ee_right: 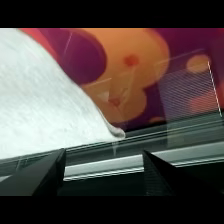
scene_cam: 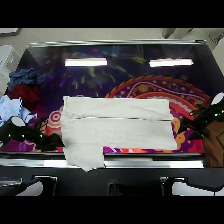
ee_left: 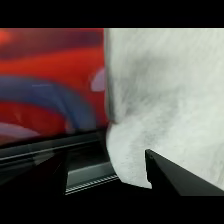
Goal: Fold the clothes and pants, and hang the long-sleeved shirts on hangers.
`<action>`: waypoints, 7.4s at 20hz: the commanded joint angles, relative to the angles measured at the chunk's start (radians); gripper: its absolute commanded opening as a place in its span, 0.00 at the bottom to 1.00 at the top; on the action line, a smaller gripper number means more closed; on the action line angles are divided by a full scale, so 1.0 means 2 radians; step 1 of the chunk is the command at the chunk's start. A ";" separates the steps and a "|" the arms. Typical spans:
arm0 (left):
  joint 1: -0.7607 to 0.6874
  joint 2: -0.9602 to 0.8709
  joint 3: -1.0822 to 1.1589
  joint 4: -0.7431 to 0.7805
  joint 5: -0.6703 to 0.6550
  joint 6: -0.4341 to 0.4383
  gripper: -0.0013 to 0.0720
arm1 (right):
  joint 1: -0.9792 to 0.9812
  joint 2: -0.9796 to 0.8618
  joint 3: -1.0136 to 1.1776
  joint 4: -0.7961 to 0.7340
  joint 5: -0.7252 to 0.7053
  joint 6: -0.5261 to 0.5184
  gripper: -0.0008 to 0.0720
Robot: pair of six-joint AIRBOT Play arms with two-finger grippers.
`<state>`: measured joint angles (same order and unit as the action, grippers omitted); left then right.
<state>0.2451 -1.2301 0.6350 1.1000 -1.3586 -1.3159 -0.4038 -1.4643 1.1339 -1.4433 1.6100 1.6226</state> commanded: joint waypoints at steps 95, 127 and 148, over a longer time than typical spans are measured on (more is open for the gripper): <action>-0.556 -0.413 0.463 -0.571 0.459 -0.130 0.08 | 0.233 0.114 0.237 0.265 -0.067 0.062 0.07; -0.055 -0.012 0.462 -0.013 0.045 -0.075 0.08 | 0.112 -0.096 0.072 0.206 -0.090 -0.019 0.87; -0.055 -0.012 0.462 -0.027 0.045 -0.084 0.08 | -0.067 -0.030 0.233 0.342 -0.064 -0.089 0.07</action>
<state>0.1352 -1.2541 1.5593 1.0473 -1.2682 -1.4845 -0.3946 -1.5654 1.4612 -0.6449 1.3777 1.3548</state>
